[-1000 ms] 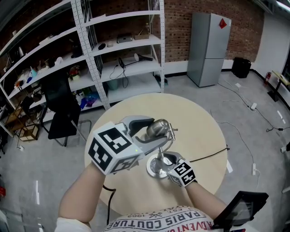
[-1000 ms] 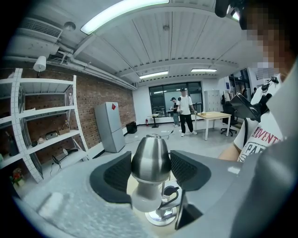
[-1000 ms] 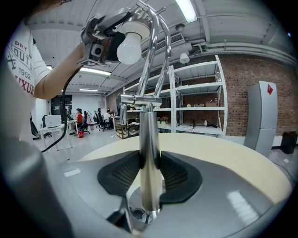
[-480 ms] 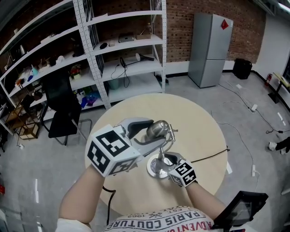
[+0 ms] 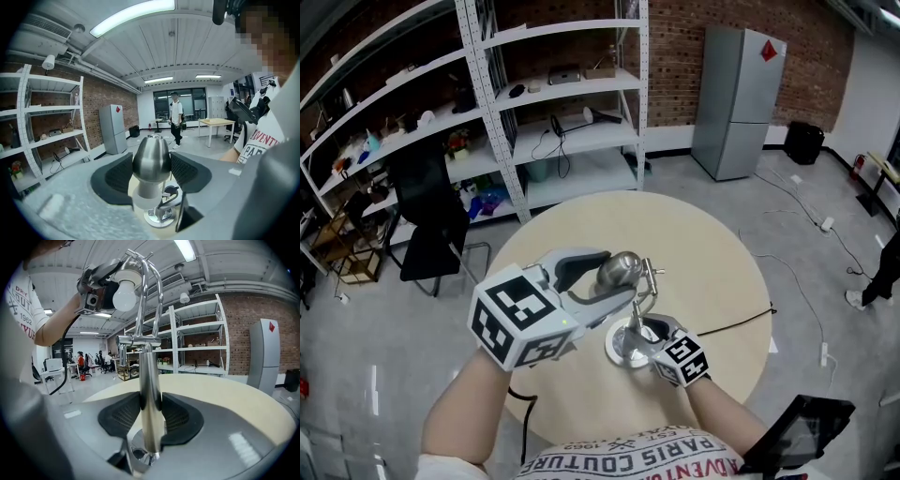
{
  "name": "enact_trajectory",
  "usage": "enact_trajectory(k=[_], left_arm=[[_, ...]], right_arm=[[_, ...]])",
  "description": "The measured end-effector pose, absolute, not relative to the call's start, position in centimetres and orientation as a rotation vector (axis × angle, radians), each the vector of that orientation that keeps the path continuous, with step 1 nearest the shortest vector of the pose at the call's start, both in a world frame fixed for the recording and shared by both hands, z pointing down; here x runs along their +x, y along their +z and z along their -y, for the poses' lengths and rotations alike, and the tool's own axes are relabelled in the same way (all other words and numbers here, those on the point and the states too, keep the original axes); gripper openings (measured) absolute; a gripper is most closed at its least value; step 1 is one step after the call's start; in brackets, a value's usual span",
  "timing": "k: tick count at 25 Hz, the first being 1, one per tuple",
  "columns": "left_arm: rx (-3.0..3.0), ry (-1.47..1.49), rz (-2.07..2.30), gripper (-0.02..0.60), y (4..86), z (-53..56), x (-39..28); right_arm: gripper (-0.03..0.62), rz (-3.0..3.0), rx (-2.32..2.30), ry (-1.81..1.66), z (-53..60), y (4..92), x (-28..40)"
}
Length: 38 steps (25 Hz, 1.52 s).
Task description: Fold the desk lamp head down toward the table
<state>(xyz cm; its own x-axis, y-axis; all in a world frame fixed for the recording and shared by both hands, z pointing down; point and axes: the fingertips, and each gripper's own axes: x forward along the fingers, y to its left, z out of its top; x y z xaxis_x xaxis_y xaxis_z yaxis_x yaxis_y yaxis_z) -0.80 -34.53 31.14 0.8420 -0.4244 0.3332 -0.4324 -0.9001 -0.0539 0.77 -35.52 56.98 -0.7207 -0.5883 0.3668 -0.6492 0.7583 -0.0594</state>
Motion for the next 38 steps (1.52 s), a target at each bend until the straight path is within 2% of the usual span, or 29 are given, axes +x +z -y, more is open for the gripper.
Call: enact_trajectory(k=[6,38], left_arm=[[2.964,0.484,0.707,0.249,31.6,34.1,-3.9],[2.775,0.285,0.793,0.244,37.2,33.8,-10.6]], right_arm=[[0.141,2.624,0.975,0.265,35.3,56.9,-0.5],[0.141,2.617,0.976,0.27,35.8,56.8,0.8]])
